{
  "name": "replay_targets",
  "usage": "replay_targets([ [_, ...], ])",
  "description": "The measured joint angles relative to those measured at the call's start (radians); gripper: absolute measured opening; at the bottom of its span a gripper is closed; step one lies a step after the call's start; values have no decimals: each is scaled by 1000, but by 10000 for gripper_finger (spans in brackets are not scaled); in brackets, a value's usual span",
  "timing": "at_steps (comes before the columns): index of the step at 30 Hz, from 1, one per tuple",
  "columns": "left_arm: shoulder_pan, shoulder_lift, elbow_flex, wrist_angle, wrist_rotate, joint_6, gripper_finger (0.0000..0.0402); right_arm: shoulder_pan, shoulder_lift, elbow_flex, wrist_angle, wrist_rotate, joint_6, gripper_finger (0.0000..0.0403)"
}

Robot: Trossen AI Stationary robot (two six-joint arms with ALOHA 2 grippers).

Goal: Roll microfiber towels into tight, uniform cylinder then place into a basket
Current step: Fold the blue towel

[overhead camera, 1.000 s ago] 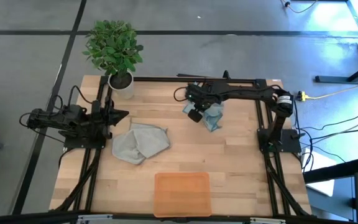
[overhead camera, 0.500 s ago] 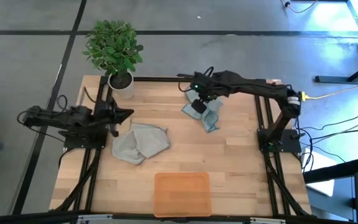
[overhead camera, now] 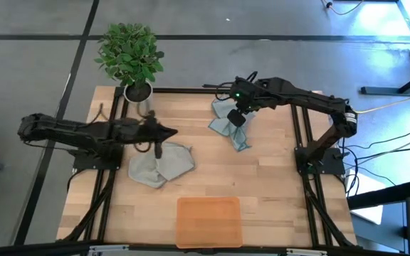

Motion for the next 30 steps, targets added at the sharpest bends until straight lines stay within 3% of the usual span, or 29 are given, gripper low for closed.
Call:
replay_targets([
  [6, 77, 256, 138, -19, 83, 164, 0, 0, -29, 0, -12, -3, -5, 0],
  [12, 127, 429, 233, -20, 76, 99, 8, 1, -41, -1, -12, -3, -3, 0],
  [18, 165, 518, 313, -13, 112, -2, 50, 2, -41, -1, -5, -3, -4, 0],
  [23, 180, 613, 323, -2, 163, -4, 82, 2, -41, -1, -2, -3, -4, 0],
  [30, 195, 792, 323, 120, 163, 39, 86, 2, -41, -1, 0, -3, -4, 0],
])
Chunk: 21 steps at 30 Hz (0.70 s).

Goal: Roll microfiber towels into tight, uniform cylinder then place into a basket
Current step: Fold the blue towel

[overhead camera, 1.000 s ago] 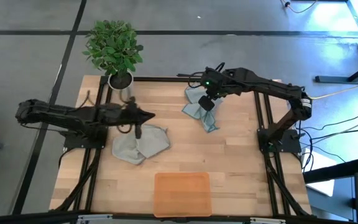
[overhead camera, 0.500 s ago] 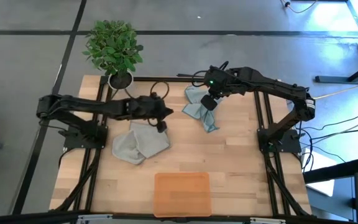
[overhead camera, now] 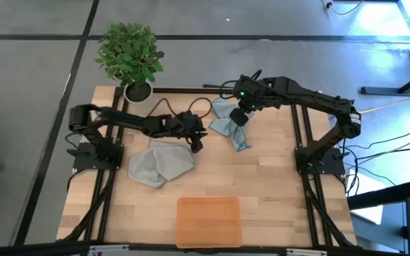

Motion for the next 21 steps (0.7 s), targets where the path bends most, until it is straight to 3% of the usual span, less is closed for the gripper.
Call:
replay_targets([
  [6, 20, 126, -1, 116, -1, 15, 86, 0, 0, 0, 6, 0, 3, 0],
  [21, 104, 277, 51, 205, -12, -13, 80, 0, 0, 0, 36, 0, 4, 0],
])
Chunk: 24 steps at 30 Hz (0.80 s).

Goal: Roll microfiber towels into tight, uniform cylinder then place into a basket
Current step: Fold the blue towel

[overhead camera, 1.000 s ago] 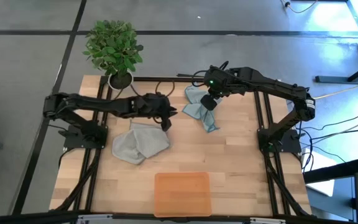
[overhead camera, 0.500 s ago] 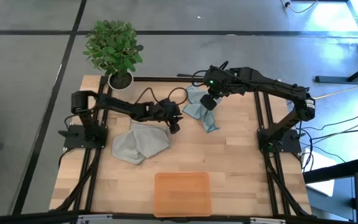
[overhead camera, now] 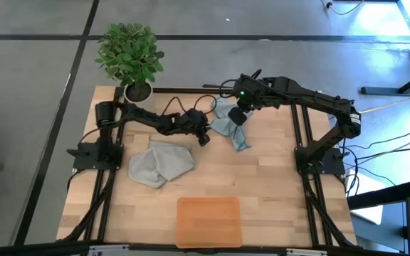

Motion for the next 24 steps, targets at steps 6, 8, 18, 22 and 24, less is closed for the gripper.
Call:
replay_targets([
  [6, -8, 71, 111, -54, -8, 3, 80, 0, 0, 0, 7, -5, 0, 0],
  [8, -11, 84, 140, -114, -47, 3, 80, 0, 0, 0, 7, -6, 0, 0],
  [18, -1, 88, 167, -253, -102, -4, 80, 0, 0, 0, 7, -8, 0, 0],
  [22, -1, 88, 167, -267, -93, -4, 80, 0, 0, 0, 7, -8, -1, 0],
  [24, -1, 88, 167, -271, -85, -4, 80, 0, 0, 0, 7, -8, -1, 0],
])
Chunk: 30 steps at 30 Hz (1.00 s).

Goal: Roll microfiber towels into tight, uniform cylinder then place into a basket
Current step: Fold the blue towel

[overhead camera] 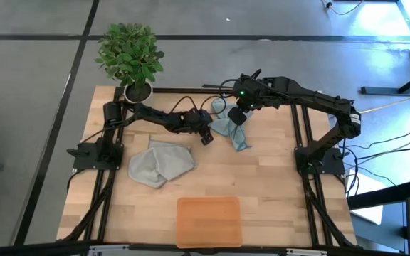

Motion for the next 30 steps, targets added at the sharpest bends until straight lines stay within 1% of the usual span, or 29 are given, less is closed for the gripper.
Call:
replay_targets([
  [2, 0, 1, 0, 1, 29, 2, 80, 0, 0, 0, 0, 0, 0, 0],
  [5, 0, 13, 2, 2, 43, 6, 80, 0, 0, 0, 0, 0, 0, 0],
  [8, 0, 36, 4, -4, 43, 5, 80, 0, 0, 0, 1, 0, 0, 0],
  [12, 0, 39, 4, -7, 42, 7, 78, 0, 0, 0, 6, 0, 0, 0],
  [15, 1, 38, 5, -26, 47, 8, 58, 0, 0, 0, 6, 0, 0, 0],
  [18, 1, 38, 6, -36, 59, 8, 17, 0, 0, 0, 6, 0, 0, 0],
  [21, 3, 37, 11, -49, 101, 7, 5, 0, 0, 0, 6, 0, -3, 0],
  [25, 3, 6, 17, -81, 115, 8, 1, 0, 0, 0, 1, 0, -25, 0],
  [27, 2, -34, 9, -135, 131, 12, 0, 0, 0, 0, -11, 0, -31, 0],
  [30, 1, -103, 7, -216, 147, 64, 0, 0, -5, -1, -37, 0, -37, 0],
])
